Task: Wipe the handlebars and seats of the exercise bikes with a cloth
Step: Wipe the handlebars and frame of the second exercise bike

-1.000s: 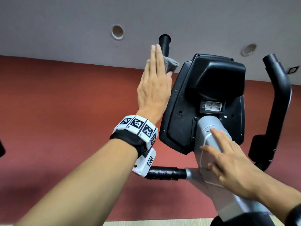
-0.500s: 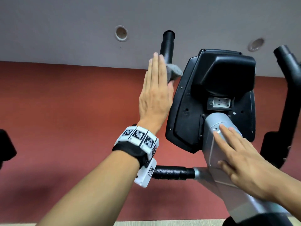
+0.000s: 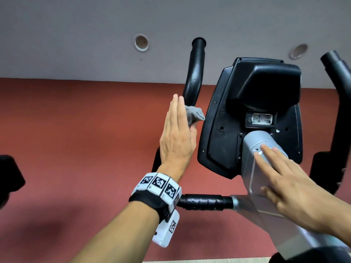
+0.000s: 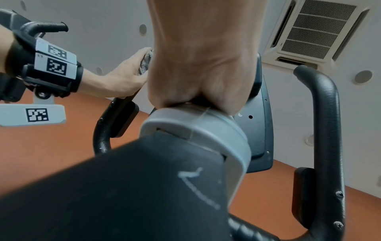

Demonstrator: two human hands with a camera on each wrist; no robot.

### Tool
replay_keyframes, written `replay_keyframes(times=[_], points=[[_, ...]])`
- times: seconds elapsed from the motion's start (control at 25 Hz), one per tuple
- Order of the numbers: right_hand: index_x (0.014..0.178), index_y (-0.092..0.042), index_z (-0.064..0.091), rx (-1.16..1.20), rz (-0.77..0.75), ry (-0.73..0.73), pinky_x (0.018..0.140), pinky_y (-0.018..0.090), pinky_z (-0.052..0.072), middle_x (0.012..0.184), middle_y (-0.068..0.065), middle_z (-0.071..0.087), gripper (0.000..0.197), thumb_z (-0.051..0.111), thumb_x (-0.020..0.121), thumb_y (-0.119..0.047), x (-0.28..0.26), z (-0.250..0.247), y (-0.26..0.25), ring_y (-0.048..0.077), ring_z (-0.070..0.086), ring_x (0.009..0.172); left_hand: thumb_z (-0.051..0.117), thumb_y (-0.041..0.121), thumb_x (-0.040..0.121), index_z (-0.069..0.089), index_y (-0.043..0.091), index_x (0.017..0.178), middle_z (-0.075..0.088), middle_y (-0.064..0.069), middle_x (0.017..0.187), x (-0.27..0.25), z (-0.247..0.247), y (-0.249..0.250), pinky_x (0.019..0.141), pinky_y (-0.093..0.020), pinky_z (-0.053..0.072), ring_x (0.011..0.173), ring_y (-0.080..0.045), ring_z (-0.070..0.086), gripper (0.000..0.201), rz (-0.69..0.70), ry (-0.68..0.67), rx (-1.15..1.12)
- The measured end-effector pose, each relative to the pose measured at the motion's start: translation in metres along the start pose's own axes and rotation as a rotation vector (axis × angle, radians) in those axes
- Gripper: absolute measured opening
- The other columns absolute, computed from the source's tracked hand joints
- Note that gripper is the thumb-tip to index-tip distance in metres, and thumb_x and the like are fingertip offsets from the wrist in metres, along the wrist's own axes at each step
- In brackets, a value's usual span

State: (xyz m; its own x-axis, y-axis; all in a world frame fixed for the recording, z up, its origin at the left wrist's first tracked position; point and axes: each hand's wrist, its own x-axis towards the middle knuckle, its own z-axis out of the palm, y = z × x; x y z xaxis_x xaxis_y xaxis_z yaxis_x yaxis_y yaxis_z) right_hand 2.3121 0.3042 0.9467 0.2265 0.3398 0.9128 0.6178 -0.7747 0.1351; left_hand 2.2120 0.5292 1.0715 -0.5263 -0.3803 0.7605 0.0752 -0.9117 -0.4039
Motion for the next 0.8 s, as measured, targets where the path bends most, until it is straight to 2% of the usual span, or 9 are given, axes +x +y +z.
replay_keyframes(times=[0.12,0.32,0.44,0.52,0.6,0.68,0.8], points=[[0.145,-0.028,-0.041,0.025,-0.018,0.02,0.1,0.013,-0.032,0.155,-0.006,-0.049,0.087,0.036,0.106,-0.039,0.001,0.003,0.001,0.011,-0.042,0.145,0.054,0.019,0.099,0.019,0.001,0.159,0.024,-0.015,0.167,0.019,0.003,0.007,0.109,-0.039,0.048,0.15,-0.025,0.035,0.072,-0.015,0.03,-0.004],[0.144,-0.032,-0.041,0.041,-0.074,0.055,0.102,0.012,-0.03,0.149,-0.011,-0.052,0.089,0.039,0.105,-0.039,0.006,0.008,0.01,0.001,-0.053,0.131,0.057,0.017,0.1,0.018,0.001,0.159,0.025,-0.015,0.166,-0.016,0.0,-0.01,0.111,-0.041,0.046,0.151,-0.025,0.032,0.073,-0.014,0.004,-0.046],[0.143,-0.038,-0.04,0.056,-0.103,0.109,0.103,0.011,-0.029,0.15,-0.015,-0.051,0.091,0.042,0.104,-0.04,0.011,0.015,0.018,-0.003,-0.054,0.13,0.055,0.02,0.098,0.018,0.001,0.159,0.026,-0.016,0.166,-0.005,0.001,-0.002,0.111,-0.04,0.046,0.151,-0.025,0.033,0.074,-0.056,0.014,-0.037],[0.148,-0.04,-0.033,0.087,-0.122,0.165,0.109,0.013,-0.022,0.157,-0.016,-0.043,0.095,0.05,0.101,-0.038,0.014,0.021,0.022,-0.003,-0.046,0.137,0.055,0.021,0.099,0.019,0.0,0.159,0.027,-0.016,0.165,0.007,0.003,-0.002,0.113,-0.04,0.045,0.151,-0.025,0.033,0.073,-0.025,0.019,-0.055],[0.157,-0.037,-0.02,0.042,-0.153,0.227,0.119,0.025,-0.004,0.169,-0.007,-0.022,0.106,0.065,0.095,-0.031,0.017,0.028,0.027,-0.002,-0.032,0.147,0.055,0.02,0.1,0.02,-0.001,0.158,0.027,-0.017,0.165,-0.004,0.004,-0.011,0.115,-0.039,0.043,0.151,-0.025,0.032,0.071,0.002,0.019,-0.056],[0.161,-0.034,-0.003,0.065,-0.156,0.301,0.117,0.04,0.014,0.172,0.004,0.004,0.11,0.076,0.085,-0.022,0.018,0.035,0.032,0.001,-0.021,0.153,0.056,0.019,0.1,0.02,-0.001,0.158,0.027,-0.017,0.165,-0.021,0.001,-0.017,0.115,-0.04,0.043,0.152,-0.026,0.032,0.072,-0.013,-0.006,-0.062],[0.161,-0.033,0.001,0.046,-0.154,0.328,0.114,0.047,0.021,0.17,0.009,0.012,0.112,0.079,0.082,-0.017,0.021,0.039,0.036,0.003,-0.018,0.154,0.056,0.019,0.096,0.02,0.0,0.158,0.027,-0.017,0.165,-0.015,0.002,-0.005,0.11,-0.039,0.047,0.149,-0.026,0.036,0.074,-0.086,-0.006,-0.053]])
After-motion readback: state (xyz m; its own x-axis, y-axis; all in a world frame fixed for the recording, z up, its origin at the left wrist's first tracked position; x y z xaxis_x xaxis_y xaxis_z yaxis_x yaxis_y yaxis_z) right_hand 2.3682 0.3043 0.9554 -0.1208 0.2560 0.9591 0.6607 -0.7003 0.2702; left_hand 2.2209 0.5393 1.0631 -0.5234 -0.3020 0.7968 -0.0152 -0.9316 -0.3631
